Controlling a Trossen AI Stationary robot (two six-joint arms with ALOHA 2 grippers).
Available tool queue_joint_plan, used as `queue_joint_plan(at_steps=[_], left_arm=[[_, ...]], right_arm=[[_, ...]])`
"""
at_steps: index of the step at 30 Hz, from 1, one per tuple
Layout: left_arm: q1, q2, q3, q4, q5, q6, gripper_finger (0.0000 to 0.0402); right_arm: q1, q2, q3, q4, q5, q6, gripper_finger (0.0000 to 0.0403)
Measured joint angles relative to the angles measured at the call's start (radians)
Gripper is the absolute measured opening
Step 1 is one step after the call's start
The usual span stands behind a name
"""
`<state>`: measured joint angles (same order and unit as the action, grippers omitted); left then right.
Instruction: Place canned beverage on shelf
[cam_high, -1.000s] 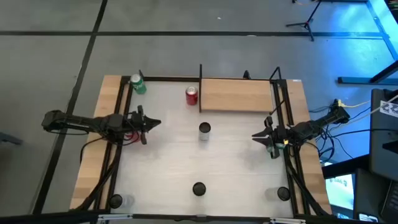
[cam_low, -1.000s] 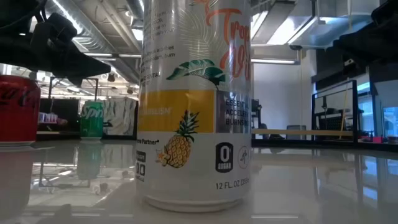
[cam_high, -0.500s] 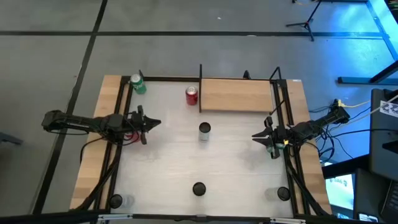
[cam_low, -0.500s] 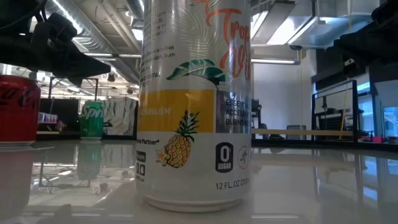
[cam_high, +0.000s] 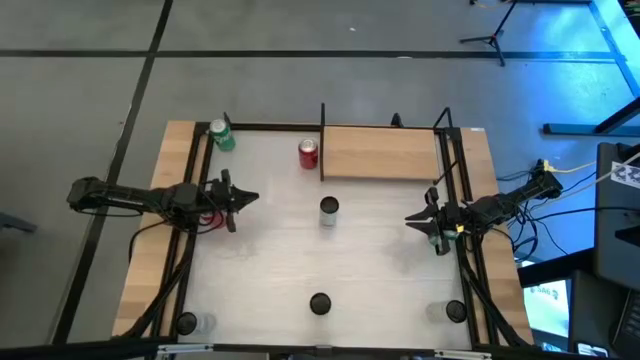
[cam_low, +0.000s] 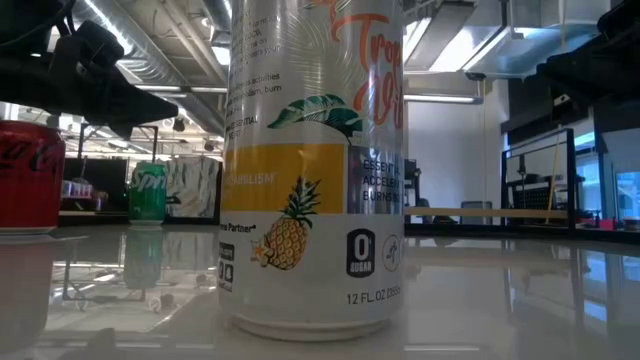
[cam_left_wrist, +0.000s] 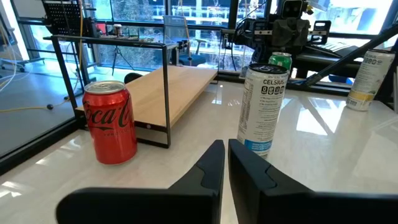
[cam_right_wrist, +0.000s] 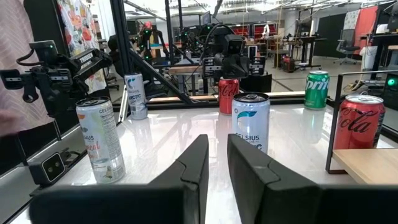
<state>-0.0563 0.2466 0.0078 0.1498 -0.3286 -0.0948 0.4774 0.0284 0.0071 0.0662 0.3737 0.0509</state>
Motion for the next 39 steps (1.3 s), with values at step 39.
queue_joint_plan(at_steps=[39], left_arm=[[0.061, 0.301, 0.0, 0.635, 0.033, 0.104, 0.0015]], right_arm=[[0.0, 0.462, 0.311, 0.101, 0.369, 0.024, 0.0062]])
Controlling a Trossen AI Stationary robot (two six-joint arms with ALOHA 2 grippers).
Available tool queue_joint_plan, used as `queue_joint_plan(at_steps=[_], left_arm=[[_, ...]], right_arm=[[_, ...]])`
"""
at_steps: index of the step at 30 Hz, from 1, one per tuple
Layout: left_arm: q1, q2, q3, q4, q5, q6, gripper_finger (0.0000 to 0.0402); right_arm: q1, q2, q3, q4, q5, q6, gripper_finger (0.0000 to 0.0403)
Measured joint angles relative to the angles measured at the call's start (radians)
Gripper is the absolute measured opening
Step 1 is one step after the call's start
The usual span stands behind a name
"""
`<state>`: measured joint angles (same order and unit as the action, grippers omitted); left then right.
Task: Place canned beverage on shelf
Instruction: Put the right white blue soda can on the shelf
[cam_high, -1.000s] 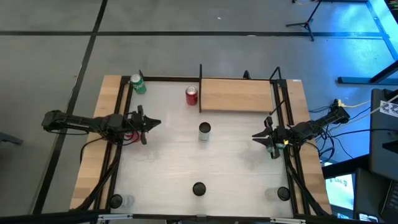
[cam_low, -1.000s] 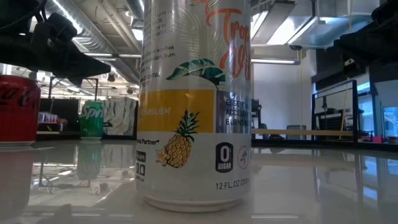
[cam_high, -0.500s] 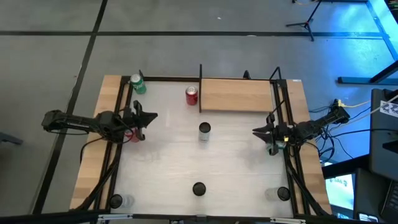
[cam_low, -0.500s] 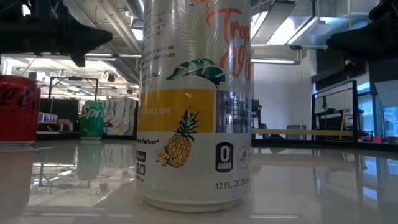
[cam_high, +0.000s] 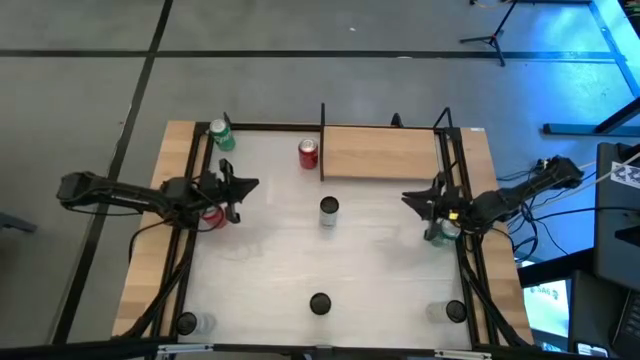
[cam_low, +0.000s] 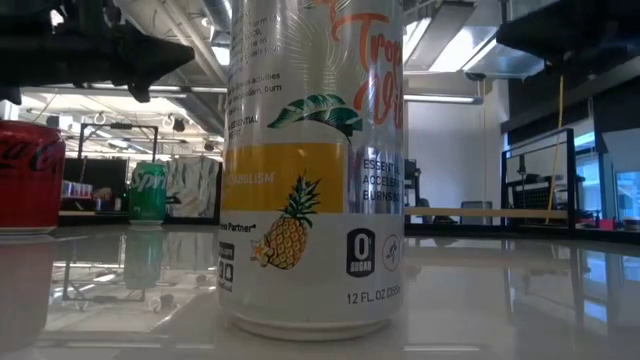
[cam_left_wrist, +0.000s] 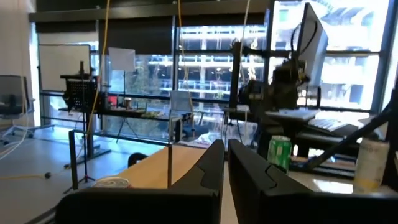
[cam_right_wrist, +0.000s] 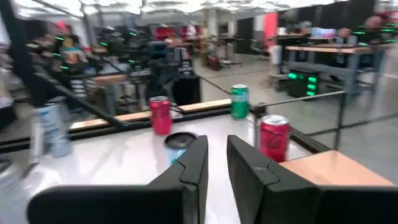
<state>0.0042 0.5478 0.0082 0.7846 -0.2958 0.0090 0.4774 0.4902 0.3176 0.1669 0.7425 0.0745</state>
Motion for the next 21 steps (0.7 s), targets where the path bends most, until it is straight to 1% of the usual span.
queue_joint_plan(at_steps=[3, 5, 6, 7, 9, 11, 13, 15, 17, 20, 21], left_arm=[[0.008, 0.047, 0.0, 0.011, 0.002, -0.002, 0.0015], [0.018, 0.069, 0.005, 0.017, 0.002, 0.015, 0.0015], [0.023, 0.075, 0.014, 0.016, 0.006, 0.027, 0.0015], [0.029, 0.075, 0.022, 0.017, 0.027, 0.035, 0.0015], [0.039, 0.081, 0.038, 0.017, 0.104, 0.056, 0.0015], [0.044, 0.088, 0.048, 0.017, 0.189, 0.056, 0.0015], [0.046, 0.089, 0.05, 0.007, 0.239, 0.055, 0.0015], [0.046, 0.088, 0.052, 0.007, 0.262, 0.053, 0.0015], [0.046, 0.088, 0.052, -0.001, 0.262, 0.053, 0.0015], [0.046, 0.088, 0.052, -0.009, 0.261, 0.053, 0.0015], [0.046, 0.088, 0.052, -0.009, 0.261, 0.055, 0.0015]], right_arm=[[0.0, 0.126, 0.09, -0.001, 0.073, -0.001, 0.0083], [0.0, 0.21, 0.153, -0.01, 0.108, -0.001, 0.0113], [0.0, 0.251, 0.185, -0.027, 0.107, 0.0, 0.0133], [0.0, 0.29, 0.22, -0.06, 0.076, 0.009, 0.0152], [-0.003, 0.371, 0.288, -0.103, -0.002, 0.032, 0.0194], [-0.015, 0.461, 0.355, -0.13, -0.023, 0.055, 0.0234], [-0.03, 0.539, 0.421, -0.172, -0.025, 0.06, 0.0271], [-0.054, 0.61, 0.483, -0.203, -0.022, 0.055, 0.0305], [-0.082, 0.677, 0.536, -0.223, -0.029, 0.052, 0.0334], [-0.12, 0.764, 0.587, -0.229, -0.064, 0.042, 0.0367], [-0.129, 0.786, 0.599, -0.224, -0.071, 0.016, 0.0375]])
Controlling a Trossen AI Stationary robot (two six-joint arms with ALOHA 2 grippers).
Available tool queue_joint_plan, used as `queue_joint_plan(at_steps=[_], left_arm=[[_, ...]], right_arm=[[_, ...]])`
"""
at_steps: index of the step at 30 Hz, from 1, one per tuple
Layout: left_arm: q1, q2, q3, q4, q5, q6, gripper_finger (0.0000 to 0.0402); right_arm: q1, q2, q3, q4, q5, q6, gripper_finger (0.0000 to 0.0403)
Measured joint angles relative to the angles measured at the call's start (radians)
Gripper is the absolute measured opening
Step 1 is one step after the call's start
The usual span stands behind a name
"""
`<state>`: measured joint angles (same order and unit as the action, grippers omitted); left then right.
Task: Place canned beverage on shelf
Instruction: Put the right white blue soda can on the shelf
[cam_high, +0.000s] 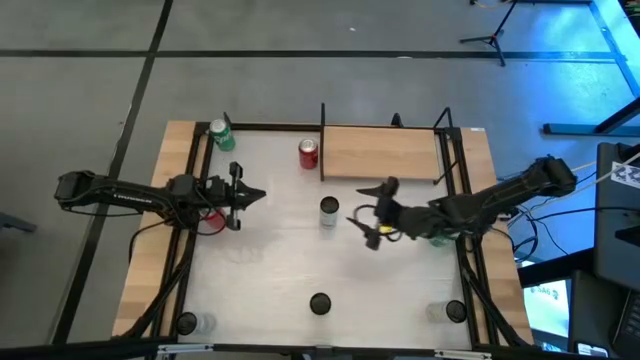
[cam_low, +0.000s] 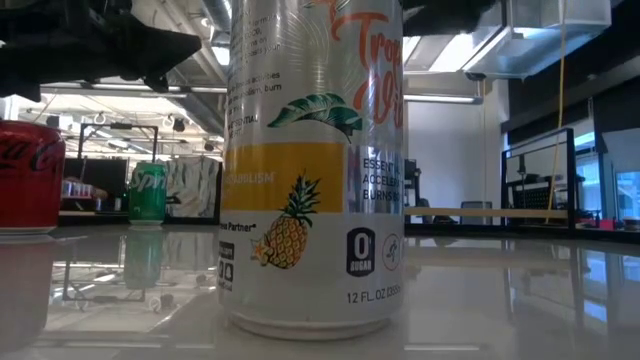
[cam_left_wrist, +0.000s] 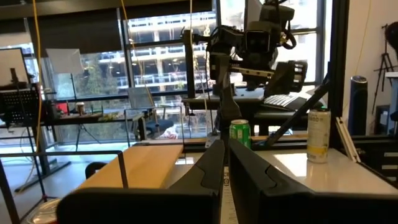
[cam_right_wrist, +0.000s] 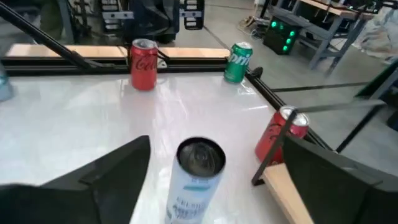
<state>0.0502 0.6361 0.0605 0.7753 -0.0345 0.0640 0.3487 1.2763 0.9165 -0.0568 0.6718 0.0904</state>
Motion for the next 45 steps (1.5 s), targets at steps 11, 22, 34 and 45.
queue_joint_plan(at_steps=[11, 22, 34, 45], left_arm=[[0.0, 0.0, 0.0, 0.013, -0.007, 0.078, 0.0015], [0.0, 0.0, 0.0, 0.019, -0.004, 0.079, 0.0015], [0.0, 0.0, 0.0, 0.019, 0.0, 0.079, 0.0015], [0.0, 0.0, 0.0, 0.011, -0.001, 0.079, 0.0015]], right_arm=[[-0.029, 0.171, 0.095, 0.012, 0.049, -0.088, 0.0397], [-0.131, 0.264, 0.146, 0.004, -0.151, 0.053, 0.0397], [-0.227, 0.325, 0.146, -0.011, -0.35, 0.114, 0.0397], [-0.225, 0.381, 0.145, -0.035, -0.344, 0.107, 0.039]])
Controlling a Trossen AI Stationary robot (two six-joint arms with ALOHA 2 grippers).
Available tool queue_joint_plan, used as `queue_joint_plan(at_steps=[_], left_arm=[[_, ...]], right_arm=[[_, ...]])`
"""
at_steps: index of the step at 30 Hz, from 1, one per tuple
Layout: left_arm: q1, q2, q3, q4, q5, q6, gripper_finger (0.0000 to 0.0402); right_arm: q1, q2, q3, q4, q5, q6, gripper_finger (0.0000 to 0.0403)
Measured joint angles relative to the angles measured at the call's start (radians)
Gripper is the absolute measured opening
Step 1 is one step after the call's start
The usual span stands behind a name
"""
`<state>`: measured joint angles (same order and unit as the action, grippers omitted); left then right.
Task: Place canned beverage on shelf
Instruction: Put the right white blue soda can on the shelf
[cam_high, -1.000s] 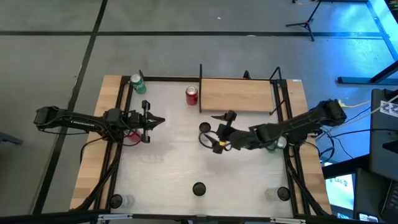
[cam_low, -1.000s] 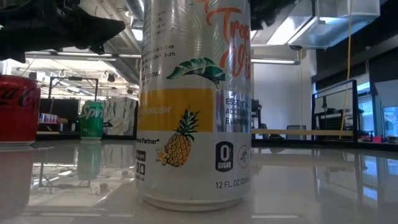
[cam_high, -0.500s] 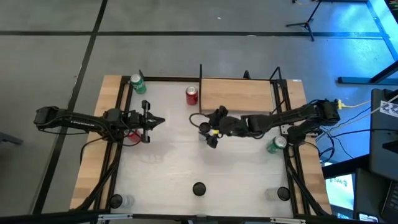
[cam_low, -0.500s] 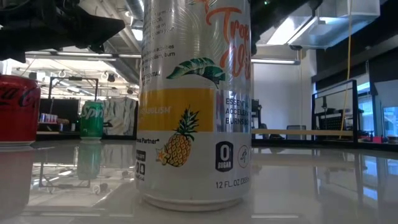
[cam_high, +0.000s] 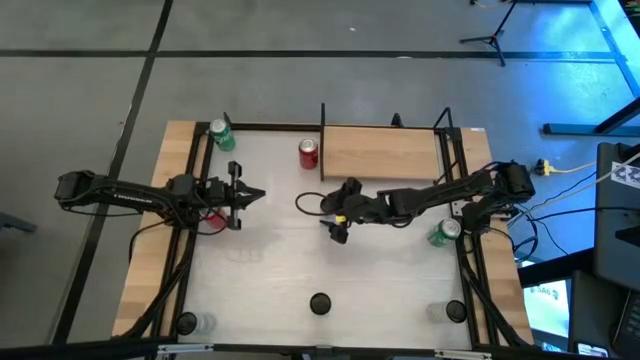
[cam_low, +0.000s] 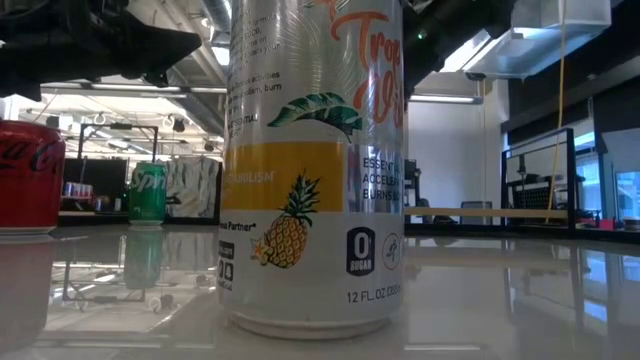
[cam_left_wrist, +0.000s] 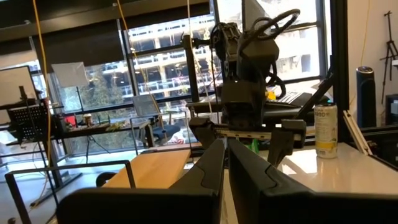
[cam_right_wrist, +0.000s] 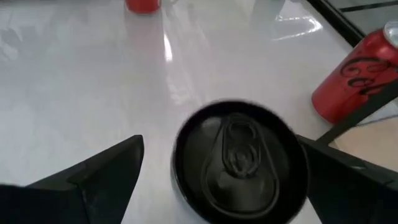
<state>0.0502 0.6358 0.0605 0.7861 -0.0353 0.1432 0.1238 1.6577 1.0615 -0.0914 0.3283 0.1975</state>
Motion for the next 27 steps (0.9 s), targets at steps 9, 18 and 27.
queue_joint_plan(at_steps=[9, 18, 27], left_arm=[[0.0, 0.015, 0.0, 0.004, 0.0, 0.007, 0.0015], [0.0, 0.015, 0.0, 0.008, 0.0, 0.007, 0.0015], [0.0, 0.015, 0.0, 0.009, -0.004, -0.002, 0.0015]], right_arm=[[0.0, -0.002, 0.0, 0.0, 0.031, -0.015, 0.0236], [0.001, -0.021, -0.001, -0.037, 0.062, 0.04, 0.0236], [0.002, -0.165, -0.001, -0.203, 0.189, 0.14, 0.0236]])
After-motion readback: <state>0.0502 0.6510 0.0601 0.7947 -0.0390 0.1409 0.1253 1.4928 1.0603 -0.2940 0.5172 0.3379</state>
